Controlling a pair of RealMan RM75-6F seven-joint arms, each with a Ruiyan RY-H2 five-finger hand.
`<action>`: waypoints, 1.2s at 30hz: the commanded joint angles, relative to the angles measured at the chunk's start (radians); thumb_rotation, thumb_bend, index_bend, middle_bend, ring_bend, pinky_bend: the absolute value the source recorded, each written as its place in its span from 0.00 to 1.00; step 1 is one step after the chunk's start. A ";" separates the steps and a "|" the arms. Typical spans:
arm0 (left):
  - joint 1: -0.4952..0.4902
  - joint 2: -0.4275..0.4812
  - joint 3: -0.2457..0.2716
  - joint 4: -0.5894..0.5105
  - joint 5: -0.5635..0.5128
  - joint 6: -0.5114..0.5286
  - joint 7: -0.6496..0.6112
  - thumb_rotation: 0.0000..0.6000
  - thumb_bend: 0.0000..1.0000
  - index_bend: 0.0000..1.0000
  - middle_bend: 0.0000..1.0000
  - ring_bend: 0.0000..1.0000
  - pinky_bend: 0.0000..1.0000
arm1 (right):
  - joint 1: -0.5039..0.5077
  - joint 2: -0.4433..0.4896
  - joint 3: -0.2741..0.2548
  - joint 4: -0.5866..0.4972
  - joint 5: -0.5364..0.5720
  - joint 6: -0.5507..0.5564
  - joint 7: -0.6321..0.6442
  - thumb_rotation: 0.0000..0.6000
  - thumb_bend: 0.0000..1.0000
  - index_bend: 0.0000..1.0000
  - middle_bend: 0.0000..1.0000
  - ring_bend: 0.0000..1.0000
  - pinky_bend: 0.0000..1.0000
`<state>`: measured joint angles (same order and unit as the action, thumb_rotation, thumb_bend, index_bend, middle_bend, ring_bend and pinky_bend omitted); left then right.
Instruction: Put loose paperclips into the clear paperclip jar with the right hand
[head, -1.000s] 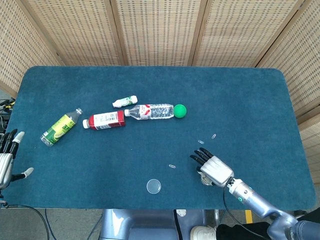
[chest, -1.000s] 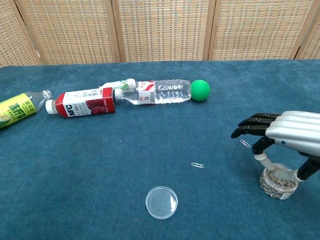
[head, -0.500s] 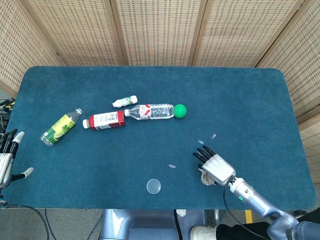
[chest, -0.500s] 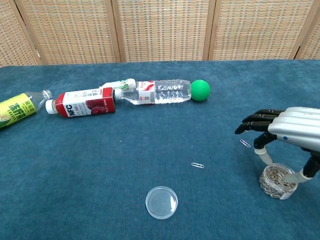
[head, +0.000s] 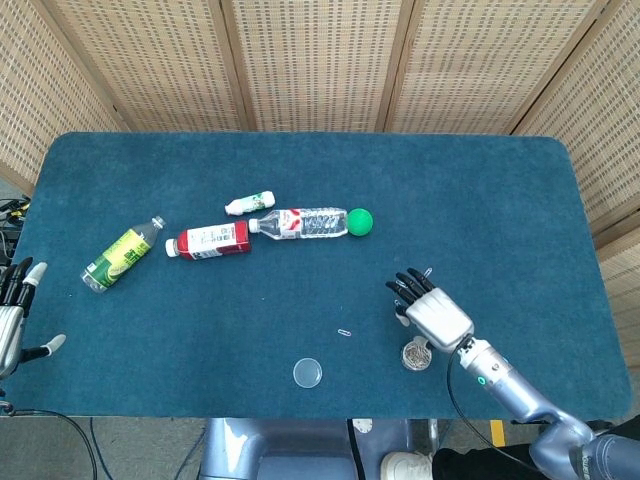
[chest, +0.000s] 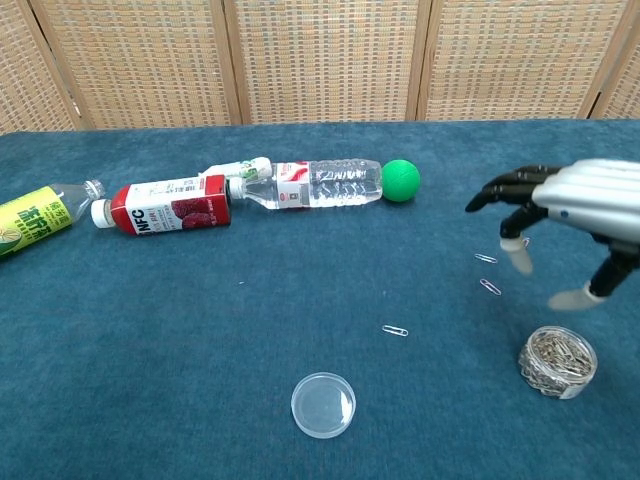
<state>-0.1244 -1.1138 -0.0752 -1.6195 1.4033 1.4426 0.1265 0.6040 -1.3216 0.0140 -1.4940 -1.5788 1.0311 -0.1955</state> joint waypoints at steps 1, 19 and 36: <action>0.000 0.000 0.000 0.000 0.001 0.001 0.001 1.00 0.00 0.00 0.00 0.00 0.00 | 0.032 -0.024 0.059 0.045 0.084 -0.049 -0.003 1.00 0.17 0.53 0.10 0.00 0.00; -0.006 0.004 -0.006 0.006 -0.016 -0.017 -0.015 1.00 0.00 0.00 0.00 0.00 0.00 | 0.092 -0.226 0.177 0.173 0.490 -0.162 -0.138 1.00 0.18 0.53 0.10 0.00 0.00; -0.009 0.014 -0.014 0.007 -0.030 -0.026 -0.037 1.00 0.00 0.00 0.00 0.00 0.00 | 0.155 -0.327 0.225 0.264 0.715 -0.181 -0.252 1.00 0.30 0.53 0.10 0.00 0.00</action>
<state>-0.1332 -1.0998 -0.0888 -1.6124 1.3739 1.4166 0.0895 0.7550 -1.6444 0.2387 -1.2345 -0.8689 0.8524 -0.4429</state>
